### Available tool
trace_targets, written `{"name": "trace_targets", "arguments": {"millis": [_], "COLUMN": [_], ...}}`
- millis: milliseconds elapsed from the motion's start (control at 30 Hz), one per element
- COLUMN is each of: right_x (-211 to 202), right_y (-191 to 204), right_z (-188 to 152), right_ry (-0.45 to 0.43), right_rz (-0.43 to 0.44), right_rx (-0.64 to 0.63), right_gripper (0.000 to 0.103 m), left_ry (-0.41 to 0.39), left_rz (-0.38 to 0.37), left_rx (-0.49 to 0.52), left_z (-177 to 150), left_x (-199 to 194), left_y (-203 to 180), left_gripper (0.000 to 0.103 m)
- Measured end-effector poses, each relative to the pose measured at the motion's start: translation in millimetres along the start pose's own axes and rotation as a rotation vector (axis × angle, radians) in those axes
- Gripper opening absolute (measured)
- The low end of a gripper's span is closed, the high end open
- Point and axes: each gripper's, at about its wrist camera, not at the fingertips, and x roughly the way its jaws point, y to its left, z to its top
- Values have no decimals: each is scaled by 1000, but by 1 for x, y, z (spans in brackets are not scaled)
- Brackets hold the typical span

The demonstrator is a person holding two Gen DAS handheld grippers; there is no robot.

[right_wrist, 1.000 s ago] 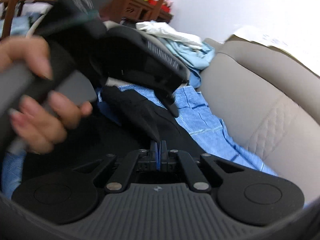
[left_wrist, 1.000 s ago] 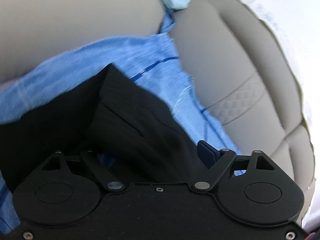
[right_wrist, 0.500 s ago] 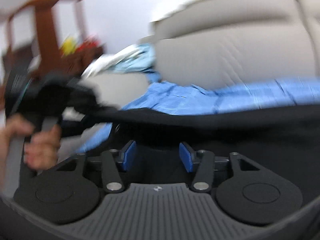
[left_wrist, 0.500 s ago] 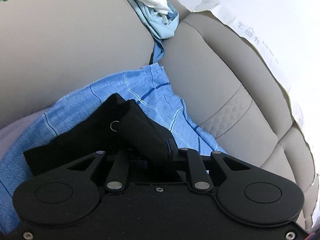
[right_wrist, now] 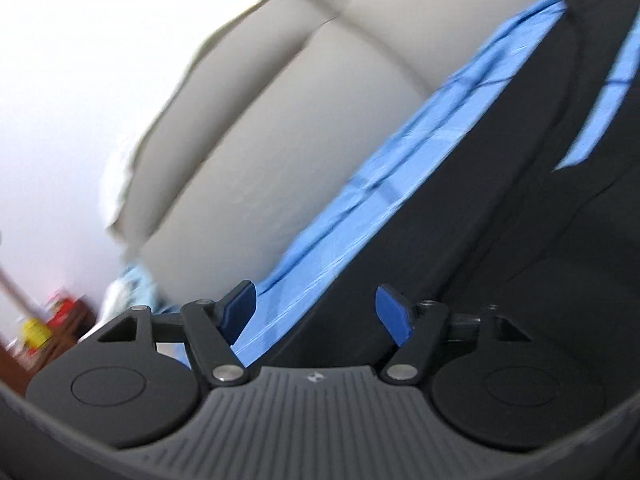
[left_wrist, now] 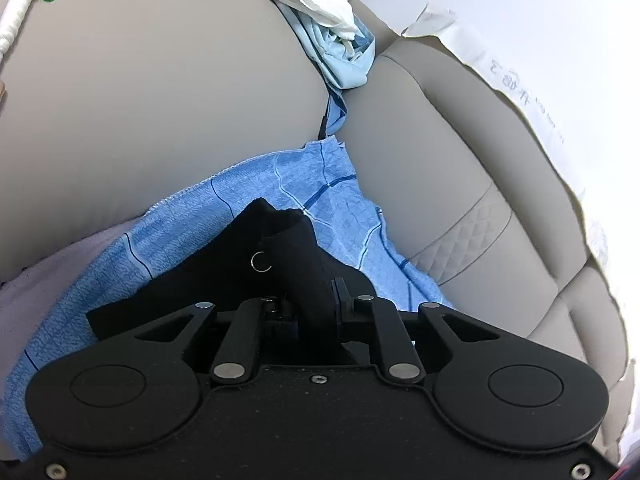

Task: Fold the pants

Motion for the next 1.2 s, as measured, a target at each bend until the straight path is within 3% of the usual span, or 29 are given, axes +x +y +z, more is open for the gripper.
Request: {"name": "trace_targets", "arguments": {"millis": [133, 200, 300, 433, 567, 667, 767, 1100, 1200], "right_x": [0, 2, 0, 13, 31, 45, 51, 68, 78], "right_y": [-18, -22, -23, -2, 29, 40, 45, 7, -9], "right_z": [13, 15, 0, -46, -82, -90, -83, -8, 22], "right_ry": [-27, 7, 144, 383, 432, 381, 271, -79, -160], "right_rz": [-100, -94, -22, 119, 226, 228, 183, -167, -283], "right_rx": [28, 64, 100, 64, 38, 73, 74, 77, 74], "right_gripper": [79, 78, 75, 63, 55, 46, 42, 42, 48], "left_ry": [-7, -1, 6, 7, 10, 19, 27, 26, 28], "left_rz": [17, 4, -4, 6, 7, 8, 26, 57, 69], "left_rx": [32, 15, -19, -24, -26, -43, -55, -56, -53], "left_z": [-4, -2, 1, 1, 2, 3, 4, 4, 3], "left_x": [1, 2, 3, 5, 4, 4, 6, 10, 12], "left_y": [-5, -4, 0, -1, 1, 4, 5, 5, 6], "left_gripper": [14, 14, 14, 14, 14, 14, 14, 14, 14]}}
